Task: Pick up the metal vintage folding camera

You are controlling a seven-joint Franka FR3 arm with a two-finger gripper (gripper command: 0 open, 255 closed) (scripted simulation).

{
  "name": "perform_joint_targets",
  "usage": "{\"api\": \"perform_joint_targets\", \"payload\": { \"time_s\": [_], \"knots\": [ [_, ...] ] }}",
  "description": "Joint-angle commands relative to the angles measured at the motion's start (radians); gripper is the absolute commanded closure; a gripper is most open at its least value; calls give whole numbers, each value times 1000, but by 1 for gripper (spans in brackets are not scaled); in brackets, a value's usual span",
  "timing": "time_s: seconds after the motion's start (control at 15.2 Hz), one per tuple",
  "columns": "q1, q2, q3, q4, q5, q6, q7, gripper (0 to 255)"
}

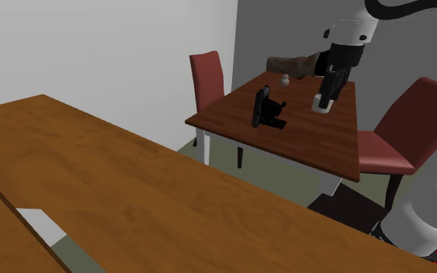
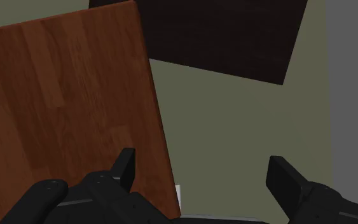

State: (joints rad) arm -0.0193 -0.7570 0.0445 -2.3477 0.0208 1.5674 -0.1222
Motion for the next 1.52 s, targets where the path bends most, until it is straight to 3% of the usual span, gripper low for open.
{"api": "perform_joint_targets", "payload": {
  "time_s": [0.0,0.73,1.45],
  "knots": [
    [0,0,0,0,0,0,0,0],
    [-38,400,-83,171,-79,188,-136,0],
    [-71,832,-134,501,-103,256,-255,0]
  ]
}}
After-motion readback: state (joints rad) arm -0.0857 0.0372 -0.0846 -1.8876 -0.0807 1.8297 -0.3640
